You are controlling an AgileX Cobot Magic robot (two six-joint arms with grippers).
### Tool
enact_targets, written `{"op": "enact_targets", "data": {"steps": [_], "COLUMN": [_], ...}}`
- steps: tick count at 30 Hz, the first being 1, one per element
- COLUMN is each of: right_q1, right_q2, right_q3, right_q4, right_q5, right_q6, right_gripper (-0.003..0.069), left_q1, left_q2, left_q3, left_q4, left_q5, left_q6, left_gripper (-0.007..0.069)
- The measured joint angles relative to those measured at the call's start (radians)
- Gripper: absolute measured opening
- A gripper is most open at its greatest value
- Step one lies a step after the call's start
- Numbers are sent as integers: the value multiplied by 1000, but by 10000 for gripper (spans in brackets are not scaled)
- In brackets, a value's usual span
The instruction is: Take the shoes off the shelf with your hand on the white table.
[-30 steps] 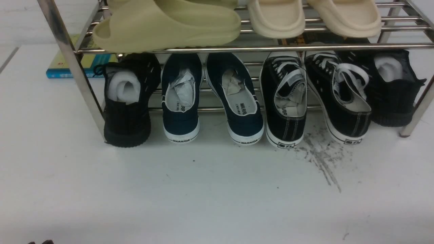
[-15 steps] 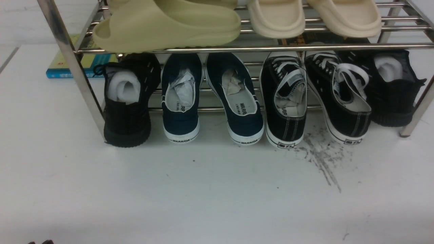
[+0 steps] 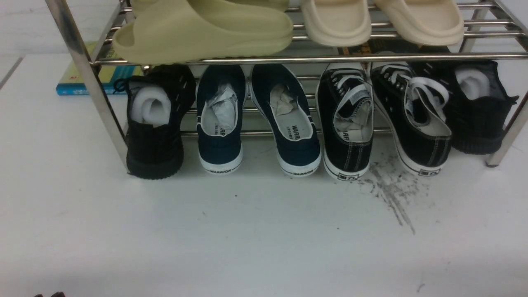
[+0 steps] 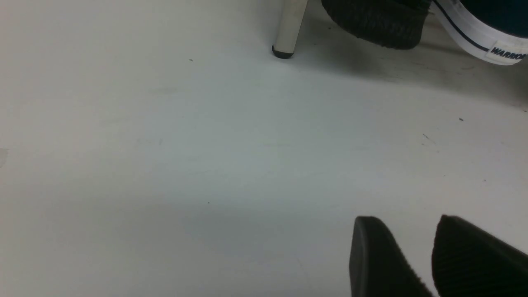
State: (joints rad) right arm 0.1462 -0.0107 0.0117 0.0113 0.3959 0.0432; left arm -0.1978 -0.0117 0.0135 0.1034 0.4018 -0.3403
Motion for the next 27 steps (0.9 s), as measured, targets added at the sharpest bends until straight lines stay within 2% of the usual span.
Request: {"op": "enact_targets", "data": {"steps": [8, 11, 12, 14, 19, 25, 27], "right_q1": [0, 0, 0, 0, 0, 0, 0], "right_q2": [0, 0, 0, 0, 0, 0, 0], "right_q3": [0, 1, 3, 8, 12, 12, 9], "right_q4": [9, 115, 242, 372, 601, 638, 639], "right_q5": [0, -10, -16, -27, -35, -56, -97], "right_q6": [10, 88, 157, 226, 293, 299, 300], "right_gripper": [240, 240, 240, 240, 240, 238, 218], "left_q1": [0, 0, 0, 0, 0, 0, 0], "left_q2": [0, 0, 0, 0, 0, 0, 0], "left_q3": [0, 0, 0, 0, 0, 0, 0], "left_q4": [0, 0, 0, 0, 0, 0, 0], "left_q5": [0, 0, 0, 0, 0, 0, 0], "left_q6": [0, 0, 0, 0, 0, 0, 0], "left_gripper": [242, 242, 242, 242, 242, 242, 242]}}
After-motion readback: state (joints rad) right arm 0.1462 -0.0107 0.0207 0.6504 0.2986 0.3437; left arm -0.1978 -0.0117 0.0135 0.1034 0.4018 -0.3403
